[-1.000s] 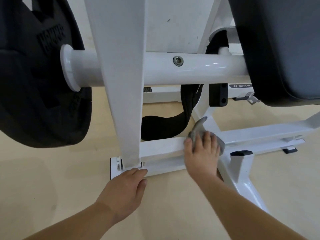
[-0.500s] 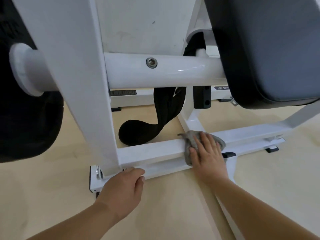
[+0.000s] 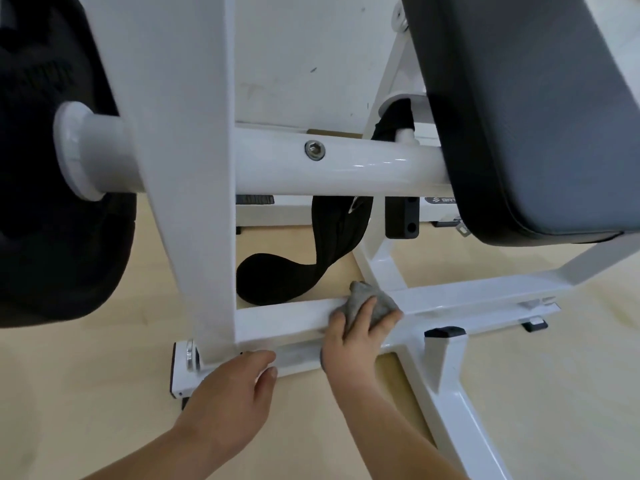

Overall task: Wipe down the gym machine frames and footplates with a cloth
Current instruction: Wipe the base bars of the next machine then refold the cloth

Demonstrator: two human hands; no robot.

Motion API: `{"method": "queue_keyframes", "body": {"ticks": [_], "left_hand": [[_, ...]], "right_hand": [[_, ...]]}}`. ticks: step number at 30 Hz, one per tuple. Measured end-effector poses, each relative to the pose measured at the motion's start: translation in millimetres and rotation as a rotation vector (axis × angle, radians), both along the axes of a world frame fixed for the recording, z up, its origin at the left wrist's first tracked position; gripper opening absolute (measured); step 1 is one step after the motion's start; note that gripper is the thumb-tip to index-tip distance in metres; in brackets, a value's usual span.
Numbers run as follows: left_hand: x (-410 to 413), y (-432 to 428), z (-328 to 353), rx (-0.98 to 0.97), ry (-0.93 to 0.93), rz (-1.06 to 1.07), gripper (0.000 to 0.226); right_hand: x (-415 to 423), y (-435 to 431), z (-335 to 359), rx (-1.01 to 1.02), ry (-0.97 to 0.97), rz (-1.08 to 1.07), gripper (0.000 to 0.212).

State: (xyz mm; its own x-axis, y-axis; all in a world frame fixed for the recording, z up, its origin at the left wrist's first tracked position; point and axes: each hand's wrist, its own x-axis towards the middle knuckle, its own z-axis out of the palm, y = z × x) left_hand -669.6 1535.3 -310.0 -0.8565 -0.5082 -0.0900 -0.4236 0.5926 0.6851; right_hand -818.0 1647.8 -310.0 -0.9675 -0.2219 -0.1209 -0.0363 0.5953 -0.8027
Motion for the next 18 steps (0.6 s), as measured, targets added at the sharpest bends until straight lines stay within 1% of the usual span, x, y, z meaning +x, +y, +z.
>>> {"method": "queue_keyframes", "body": {"ticks": [1,3,4,7,9,11,14,15,16,18], "left_hand": [[4,-2,-1,-0.006,-0.008,-0.006,0.025],[12,-6,-2,-0.016,-0.009,-0.005,0.023],[16,-8,-2,-0.017,-0.010,0.002,0.022],[24,-15,1,-0.047,-0.046,0.002,0.026],[28,-18,2,-0.060,-0.061,-0.003,0.029],[33,-21,2,-0.071,-0.077,-0.010,0.025],[42,-27,-2,-0.073,-0.113,-0.021,0.021],[45,-29,-4,-0.084,-0.128,-0.024,0.022],[48,-30,-7,-0.100,-0.144,-0.038,0.024],[53,-30,-11,-0.131,-0.177,-0.083,0.023]], "right_hand": [[-8,2,4,-0.033,-0.054,-0.055,0.080],[-26,6,16,-0.079,-0.221,-0.175,0.089],[-33,6,21,-0.074,-0.266,-0.218,0.090],[-24,-11,24,-0.053,-0.257,-0.246,0.086],[11,-29,16,-0.095,-0.178,-0.156,0.083],[53,-46,6,-0.160,-0.090,-0.027,0.082],[81,-61,-5,-0.257,-0.096,0.049,0.088],[75,-61,-6,-0.258,-0.122,0.036,0.093],[61,-58,-5,-0.245,-0.159,-0.024,0.099],[18,-46,-2,-0.196,-0.190,-0.226,0.110]]}}
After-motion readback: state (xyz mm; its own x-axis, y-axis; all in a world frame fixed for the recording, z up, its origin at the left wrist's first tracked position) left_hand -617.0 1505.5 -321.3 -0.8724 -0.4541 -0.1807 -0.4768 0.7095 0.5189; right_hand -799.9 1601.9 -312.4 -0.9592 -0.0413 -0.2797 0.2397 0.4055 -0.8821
